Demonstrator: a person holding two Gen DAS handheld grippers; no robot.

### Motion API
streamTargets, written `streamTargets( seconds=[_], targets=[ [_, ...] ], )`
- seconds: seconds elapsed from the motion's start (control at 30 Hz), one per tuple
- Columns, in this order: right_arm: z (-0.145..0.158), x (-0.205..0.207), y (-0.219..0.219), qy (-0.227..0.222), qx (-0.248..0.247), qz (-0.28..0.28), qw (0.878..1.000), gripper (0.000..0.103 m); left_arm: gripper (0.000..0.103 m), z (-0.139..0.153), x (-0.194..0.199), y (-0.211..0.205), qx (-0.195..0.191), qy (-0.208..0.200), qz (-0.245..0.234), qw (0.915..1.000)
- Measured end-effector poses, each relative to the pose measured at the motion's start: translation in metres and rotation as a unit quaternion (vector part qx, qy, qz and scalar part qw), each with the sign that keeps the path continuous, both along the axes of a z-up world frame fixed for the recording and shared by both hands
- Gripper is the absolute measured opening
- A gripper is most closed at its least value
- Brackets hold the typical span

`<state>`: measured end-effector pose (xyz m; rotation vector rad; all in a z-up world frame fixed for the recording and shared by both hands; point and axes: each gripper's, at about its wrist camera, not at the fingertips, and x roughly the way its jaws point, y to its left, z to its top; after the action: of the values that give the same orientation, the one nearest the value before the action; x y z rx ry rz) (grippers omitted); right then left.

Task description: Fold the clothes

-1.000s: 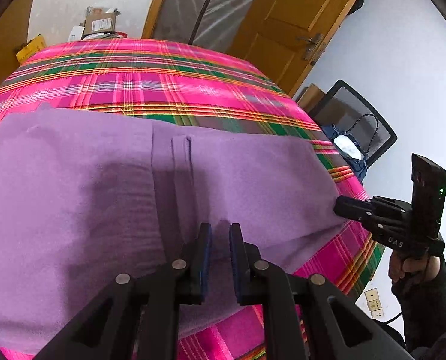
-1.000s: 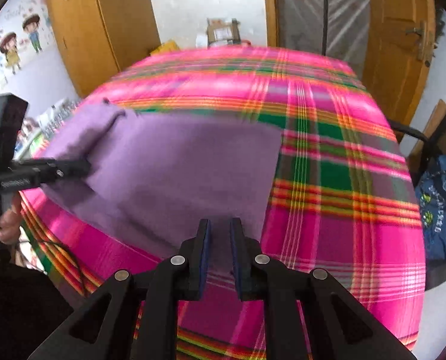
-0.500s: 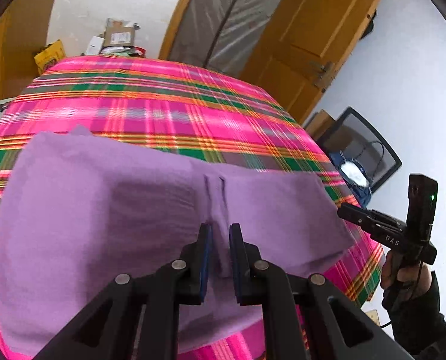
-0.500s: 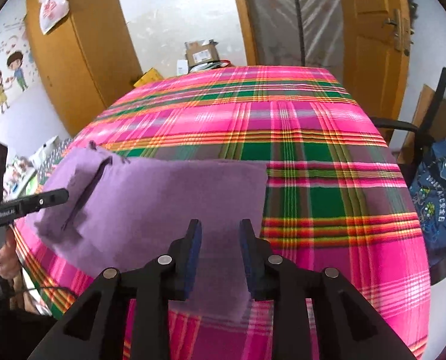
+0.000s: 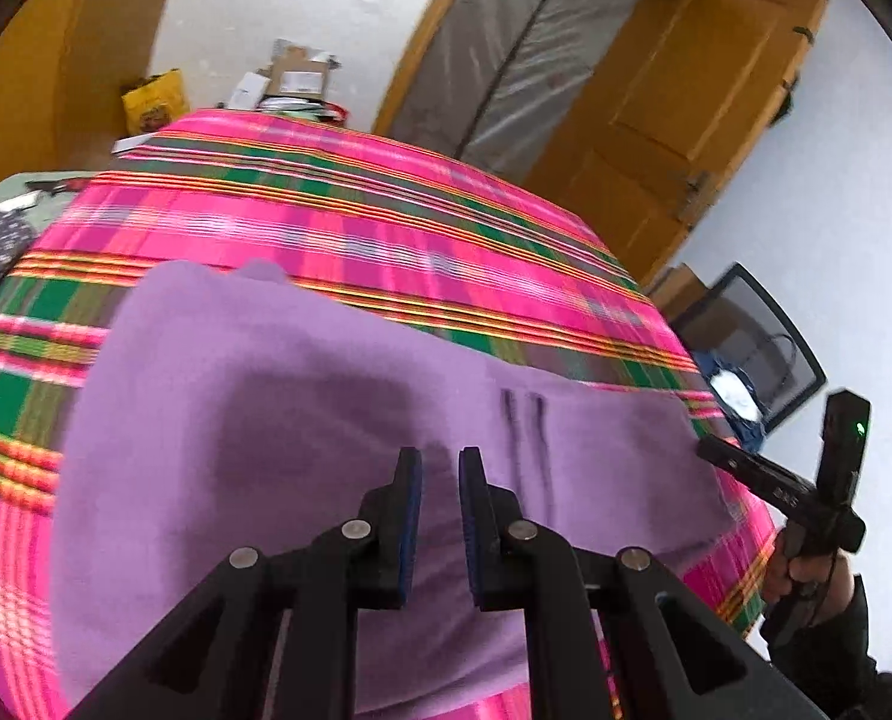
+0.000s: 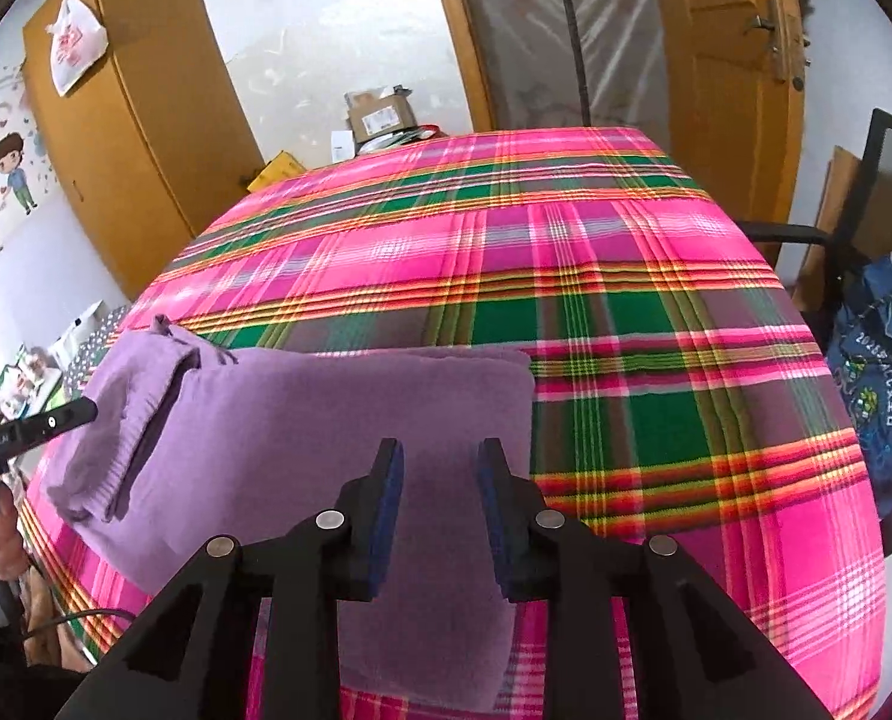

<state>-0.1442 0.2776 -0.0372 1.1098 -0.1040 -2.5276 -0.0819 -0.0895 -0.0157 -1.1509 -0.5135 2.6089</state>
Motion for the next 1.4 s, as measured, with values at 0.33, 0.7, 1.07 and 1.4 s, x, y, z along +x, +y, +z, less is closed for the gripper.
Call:
streamTargets(
  seconds=[0.33, 0.7, 1.07, 1.4],
  targets=[
    [-0.001, -0.025, -0.005, -0.008, -0.003, -0.008, 1.0, 0.013, 0.012, -0.011, -0.01, 0.053, -0.002, -0.015, -0.083, 0.9965],
    [0.003, -0.04, -0.01, -0.01, -0.018, -0.007, 1.0, 0.012, 0.012, -0.004, -0.024, 0.066, -0.016, -0.01, -0.088, 0.9959],
    [0.003, -0.016, 0.003, -0.015, -0.023, -0.005, 1.0, 0.012, 0.012, -0.003, -0.062, 0.075, -0.024, -0.018, -0.078, 0.9965],
    [0.0, -0.006, 0.038, -0.033, -0.049, -0.028, 0.998, 0.012, 0.012, -0.01, -0.058, 0.067, -0.007, -0.036, -0.071, 0.9968]
  ],
)
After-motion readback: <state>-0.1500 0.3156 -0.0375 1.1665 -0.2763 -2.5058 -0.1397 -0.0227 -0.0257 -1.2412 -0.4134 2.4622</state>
